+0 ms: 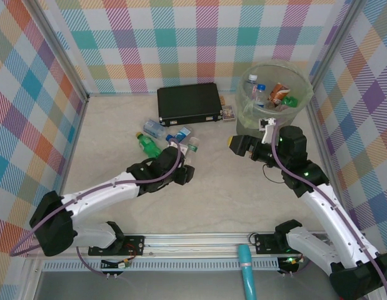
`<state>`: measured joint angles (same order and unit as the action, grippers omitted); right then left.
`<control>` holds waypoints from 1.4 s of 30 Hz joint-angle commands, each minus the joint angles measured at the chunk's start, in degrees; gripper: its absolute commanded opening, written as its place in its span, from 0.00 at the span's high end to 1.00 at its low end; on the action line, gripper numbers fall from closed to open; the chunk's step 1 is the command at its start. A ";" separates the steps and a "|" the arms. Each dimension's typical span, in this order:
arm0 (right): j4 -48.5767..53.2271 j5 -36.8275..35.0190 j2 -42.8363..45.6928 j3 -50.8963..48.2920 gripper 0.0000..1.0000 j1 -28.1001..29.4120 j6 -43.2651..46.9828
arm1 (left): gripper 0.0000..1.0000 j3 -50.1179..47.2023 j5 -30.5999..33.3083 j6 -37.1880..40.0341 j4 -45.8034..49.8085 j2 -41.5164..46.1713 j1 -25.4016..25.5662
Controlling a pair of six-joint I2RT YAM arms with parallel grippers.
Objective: Put the plastic bottles in the bin
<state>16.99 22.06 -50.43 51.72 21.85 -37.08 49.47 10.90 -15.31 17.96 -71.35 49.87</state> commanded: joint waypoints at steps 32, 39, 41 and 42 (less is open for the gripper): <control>-6.36 5.70 -23.16 12.61 0.52 13.48 0.14 | 0.54 -2.27 -4.73 2.79 -4.34 11.78 7.09; -5.69 5.41 -23.23 13.14 0.62 13.83 0.41 | 0.50 -2.10 -3.96 2.74 -4.07 11.64 7.09; -5.20 4.72 -22.79 13.23 0.62 13.84 0.64 | 0.46 -2.01 -3.37 2.75 -3.98 11.43 7.09; -4.83 4.20 -22.37 13.39 0.63 13.82 0.90 | 0.45 -2.09 -3.04 2.74 -3.94 11.49 7.09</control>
<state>12.08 27.07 -73.45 62.72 34.94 -38.13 47.72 7.33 -13.63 14.59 -60.51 56.16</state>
